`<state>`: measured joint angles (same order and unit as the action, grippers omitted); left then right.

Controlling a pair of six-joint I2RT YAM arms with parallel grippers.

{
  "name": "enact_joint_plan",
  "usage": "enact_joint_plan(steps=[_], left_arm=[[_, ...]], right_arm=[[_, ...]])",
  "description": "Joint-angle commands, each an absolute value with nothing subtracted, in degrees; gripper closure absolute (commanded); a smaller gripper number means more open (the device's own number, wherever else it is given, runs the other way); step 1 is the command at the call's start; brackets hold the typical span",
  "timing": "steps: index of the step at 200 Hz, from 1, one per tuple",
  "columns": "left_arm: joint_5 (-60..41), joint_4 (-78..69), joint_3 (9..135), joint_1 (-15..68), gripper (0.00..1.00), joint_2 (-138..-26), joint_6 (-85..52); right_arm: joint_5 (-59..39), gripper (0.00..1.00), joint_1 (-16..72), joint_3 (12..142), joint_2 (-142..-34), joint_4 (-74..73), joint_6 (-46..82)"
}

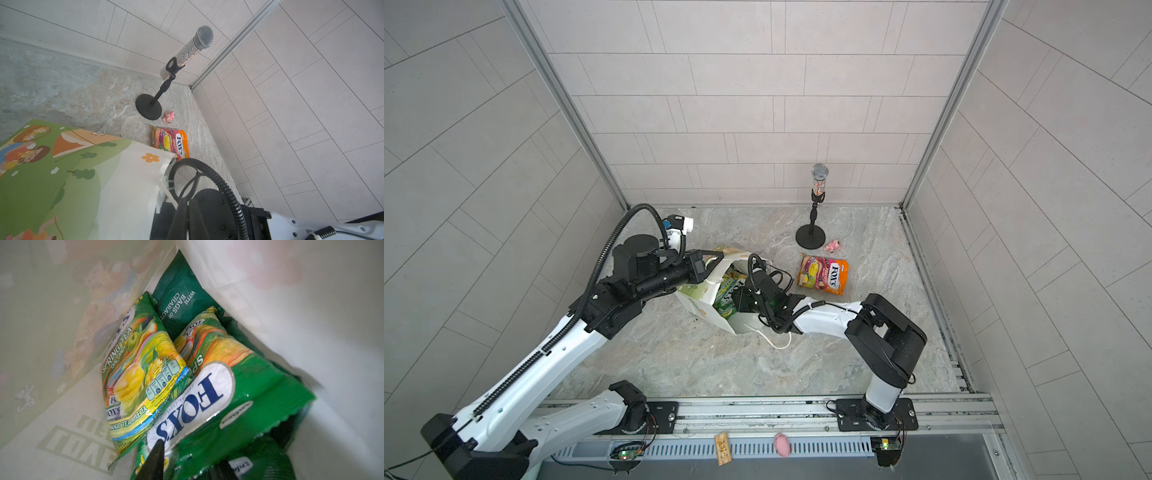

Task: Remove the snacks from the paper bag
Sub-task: 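Reach into the bag and grasp a green FOX'S packet with the right gripper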

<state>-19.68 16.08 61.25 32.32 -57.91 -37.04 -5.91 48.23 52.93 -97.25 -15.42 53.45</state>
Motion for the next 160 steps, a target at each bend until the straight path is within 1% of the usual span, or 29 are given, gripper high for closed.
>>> enact_joint_plan(steps=[1, 43, 55, 59, 68, 81, 88, 129, 160], left_arm=[[-19.8, 13.5, 60.9, 32.6, 1.00, -56.6, -37.4], [-19.7, 13.6, 60.6, 32.6, 1.00, -56.1, -37.3], [-19.5, 13.9, 60.6, 32.6, 1.00, -56.0, -37.1], [-19.3, 14.0, 60.6, 32.6, 1.00, -55.9, -37.0], [-19.1, 14.1, 60.6, 32.6, 1.00, -55.7, -36.9], [-18.9, 14.4, 60.5, 32.6, 1.00, -55.6, -36.8], [-18.7, 14.5, 60.6, 32.6, 1.00, -55.7, -36.7], [-17.6, 15.3, 60.3, 32.6, 1.00, -55.4, -36.3], [-16.5, 15.7, 60.3, 32.6, 1.00, -55.4, -36.2]], right_arm=[[-4.2, 0.66, 47.9, 54.6, -98.5, -14.1, 55.3], [-5.4, 0.65, 47.9, 55.5, -100.4, -14.7, 55.8], [-5.8, 0.66, 47.9, 55.5, -100.5, -14.9, 55.9], [-5.8, 0.69, 47.9, 55.4, -100.5, -14.9, 55.9], [-6.1, 0.78, 47.9, 55.5, -100.6, -15.1, 55.5], [-6.6, 0.95, 47.8, 55.5, -100.4, -15.2, 54.8], [-7.1, 1.00, 47.7, 55.5, -100.3, -15.2, 54.6], [-7.5, 1.00, 47.4, 53.5, -97.8, -16.2, 52.6], [-7.4, 1.00, 47.1, 53.0, -94.9, -14.0, 49.6]])
